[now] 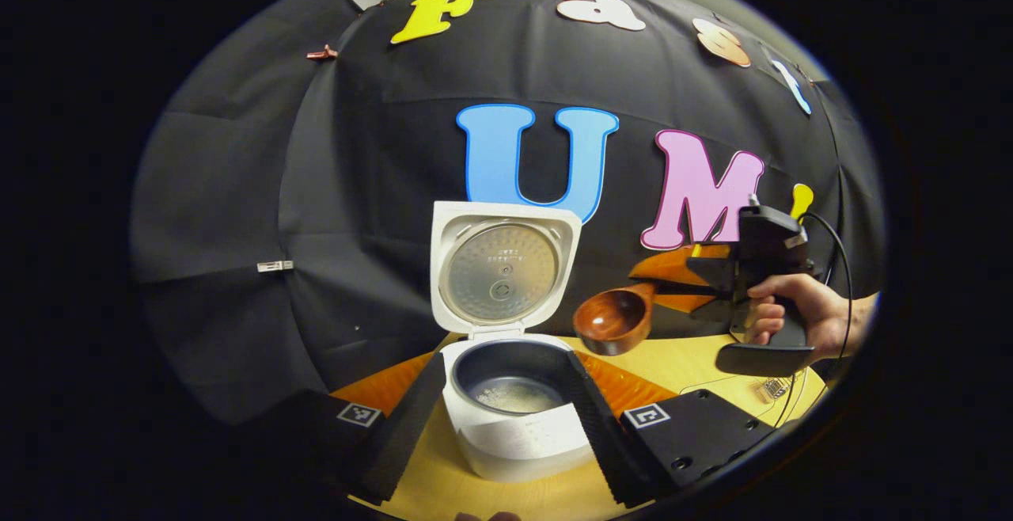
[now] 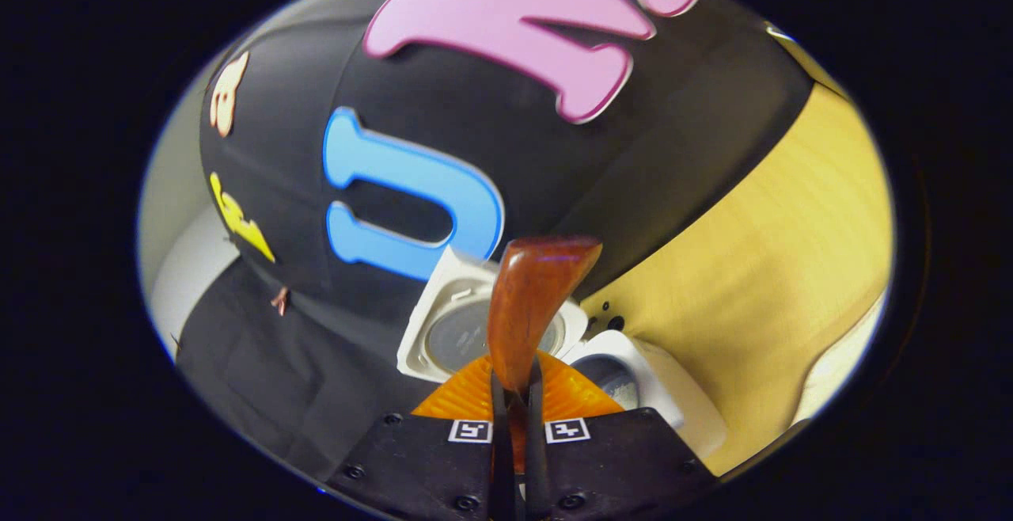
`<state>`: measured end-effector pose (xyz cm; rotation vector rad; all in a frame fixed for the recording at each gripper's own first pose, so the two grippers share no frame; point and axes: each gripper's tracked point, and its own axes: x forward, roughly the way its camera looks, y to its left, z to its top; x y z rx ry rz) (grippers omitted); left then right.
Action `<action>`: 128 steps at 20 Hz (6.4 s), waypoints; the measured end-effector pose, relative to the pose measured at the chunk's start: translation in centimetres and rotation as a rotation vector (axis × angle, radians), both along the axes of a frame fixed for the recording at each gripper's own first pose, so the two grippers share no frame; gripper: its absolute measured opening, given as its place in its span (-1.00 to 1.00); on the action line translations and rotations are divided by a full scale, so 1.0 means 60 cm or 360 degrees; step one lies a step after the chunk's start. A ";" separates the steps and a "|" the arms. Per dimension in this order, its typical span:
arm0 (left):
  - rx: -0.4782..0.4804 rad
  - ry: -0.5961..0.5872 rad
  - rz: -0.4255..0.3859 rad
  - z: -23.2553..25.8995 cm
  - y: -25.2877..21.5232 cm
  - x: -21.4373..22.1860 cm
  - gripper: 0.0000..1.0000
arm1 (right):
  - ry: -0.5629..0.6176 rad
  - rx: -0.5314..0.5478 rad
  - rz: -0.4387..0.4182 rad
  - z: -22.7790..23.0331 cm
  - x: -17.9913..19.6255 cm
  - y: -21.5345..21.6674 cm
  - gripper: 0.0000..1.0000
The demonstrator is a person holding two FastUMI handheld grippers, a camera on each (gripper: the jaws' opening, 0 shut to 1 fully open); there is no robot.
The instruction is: Close the left gripper, press the button to open the rice cooker; take a wooden spoon from the chopstick holder with the right hand, scoop a spoonful of rice and pour it into the rice cooker, then put the wooden spoon back into the chopstick holder.
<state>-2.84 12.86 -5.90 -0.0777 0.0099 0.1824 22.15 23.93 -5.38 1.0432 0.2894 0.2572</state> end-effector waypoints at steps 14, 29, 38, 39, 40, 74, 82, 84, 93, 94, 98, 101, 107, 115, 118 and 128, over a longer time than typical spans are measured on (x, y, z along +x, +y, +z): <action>-0.0003 0.0023 -0.0112 0.024 -0.114 0.077 0.91 | 0.0046 -0.0187 -0.0784 -0.054 -0.223 -0.628 -0.82; 0.0040 0.0101 -0.0091 0.031 -0.157 0.098 0.91 | 0.0423 -0.0709 -0.0967 -0.262 -0.317 -0.837 -0.82; 0.0087 0.0122 -0.0082 0.037 -0.149 0.092 0.91 | 0.0576 -0.0957 -0.0866 -0.346 -0.282 -0.816 -0.80; 0.0089 0.0123 -0.0080 0.037 -0.147 0.092 0.91 | 0.0584 -0.0979 -0.0853 -0.351 -0.281 -0.814 -0.80; 0.0086 0.0126 -0.0079 0.037 -0.146 0.092 0.83 | 0.0596 -0.1005 -0.0837 -0.359 -0.281 -0.813 -0.81; 0.0069 -0.0148 -0.0137 0.166 -0.084 0.170 0.91 | 0.0086 -0.1225 -0.0505 -0.097 -0.381 -0.557 0.68; 0.0146 -0.0207 0.0119 0.291 0.053 0.278 0.90 | 0.0001 -0.1299 -0.0371 -0.070 -0.367 -0.480 0.70; 0.0188 -0.0196 0.0141 0.307 0.070 0.310 0.89 | 0.0022 -0.1310 -0.0358 -0.073 -0.361 -0.474 0.70; 0.0194 -0.0026 0.0203 0.280 0.136 0.434 0.87 | 0.0067 -0.1348 -0.0358 -0.079 -0.374 -0.476 0.70; 0.0188 0.0018 0.0212 0.264 0.141 0.441 0.87 | 0.0072 -0.1350 -0.0357 -0.079 -0.376 -0.477 0.70; 0.0054 0.0061 0.0214 0.234 0.138 0.428 0.94 | 0.0089 -0.1340 -0.0369 -0.083 -0.378 -0.485 0.70; 0.0086 0.0045 0.0199 0.227 0.115 0.396 0.96 | 0.0106 -0.1321 -0.0366 -0.089 -0.373 -0.488 0.70; 0.0089 0.0038 0.0175 0.171 0.048 0.304 0.95 | 0.0140 -0.1322 -0.0331 -0.107 -0.367 -0.489 0.70; -0.0057 0.0272 0.0058 0.021 -0.029 0.216 0.96 | 0.0199 -0.1307 -0.0260 -0.130 -0.342 -0.467 0.72; -0.0092 0.0386 0.0053 -0.035 -0.036 0.207 0.96 | 0.0203 -0.1306 -0.0245 -0.133 -0.339 -0.462 0.72; -0.0009 0.0631 0.0010 -0.144 -0.053 0.197 0.98 | 0.0254 -0.1292 -0.0269 -0.149 -0.347 -0.475 0.72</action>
